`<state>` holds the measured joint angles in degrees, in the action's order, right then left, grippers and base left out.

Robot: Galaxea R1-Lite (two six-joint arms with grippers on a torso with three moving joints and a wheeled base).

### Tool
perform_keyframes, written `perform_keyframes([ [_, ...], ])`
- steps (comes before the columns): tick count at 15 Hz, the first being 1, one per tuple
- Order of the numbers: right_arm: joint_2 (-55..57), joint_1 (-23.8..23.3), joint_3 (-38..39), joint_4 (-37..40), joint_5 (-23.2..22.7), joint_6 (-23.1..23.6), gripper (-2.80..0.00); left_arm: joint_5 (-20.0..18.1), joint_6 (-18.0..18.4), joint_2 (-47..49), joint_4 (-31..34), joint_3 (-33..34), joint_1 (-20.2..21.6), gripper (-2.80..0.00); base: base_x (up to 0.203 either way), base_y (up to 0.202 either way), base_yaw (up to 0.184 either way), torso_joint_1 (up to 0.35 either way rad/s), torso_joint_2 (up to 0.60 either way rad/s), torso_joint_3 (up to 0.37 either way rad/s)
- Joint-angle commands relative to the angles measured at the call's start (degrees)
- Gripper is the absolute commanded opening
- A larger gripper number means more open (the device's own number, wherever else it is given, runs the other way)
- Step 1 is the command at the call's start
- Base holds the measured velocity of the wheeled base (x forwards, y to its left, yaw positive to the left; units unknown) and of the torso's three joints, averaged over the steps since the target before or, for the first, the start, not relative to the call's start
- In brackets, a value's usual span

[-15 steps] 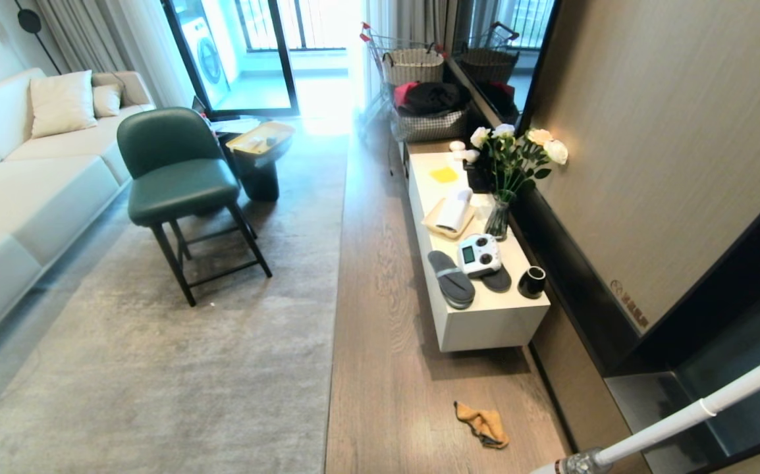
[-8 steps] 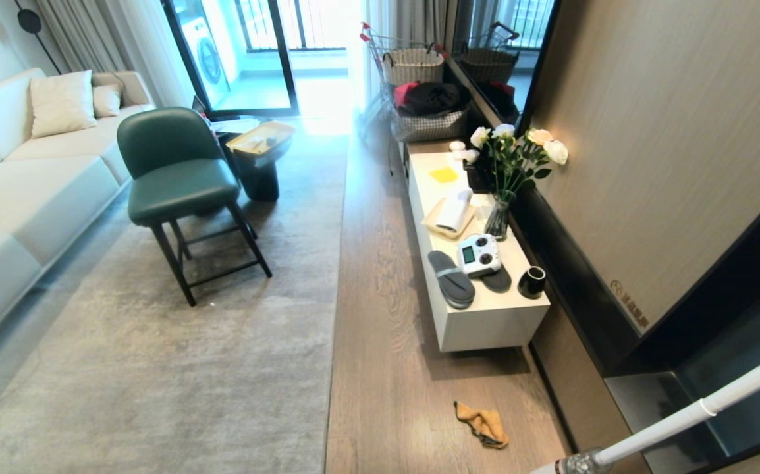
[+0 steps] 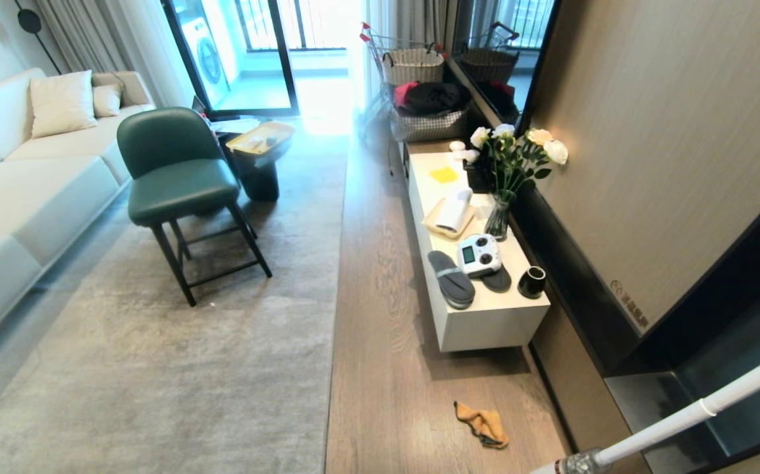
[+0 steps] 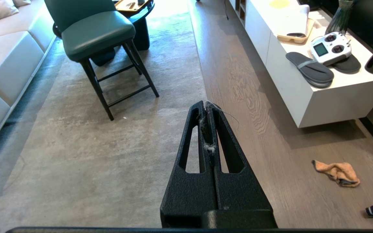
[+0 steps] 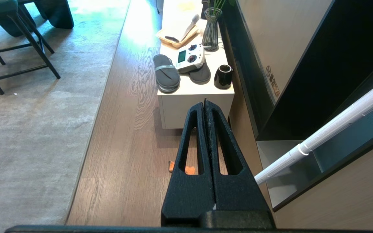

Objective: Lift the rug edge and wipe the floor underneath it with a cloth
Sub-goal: Pick up the rag

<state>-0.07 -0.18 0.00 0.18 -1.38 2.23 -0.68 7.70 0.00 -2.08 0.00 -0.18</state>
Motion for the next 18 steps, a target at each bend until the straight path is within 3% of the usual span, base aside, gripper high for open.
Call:
perform_keyframes([
  [1,0.1,0.0,0.0,0.0,0.0,0.1,-2.8,0.0,0.0,0.0,0.0,0.0,0.0,-2.8,0.0,0.0,0.0,0.0,0.0,0.0],
  [18,0.1,0.0,0.0,0.0,0.0,0.1,-2.8,0.0,0.0,0.0,0.0,0.0,0.0,-2.8,0.0,0.0,0.0,0.0,0.0,0.0],
])
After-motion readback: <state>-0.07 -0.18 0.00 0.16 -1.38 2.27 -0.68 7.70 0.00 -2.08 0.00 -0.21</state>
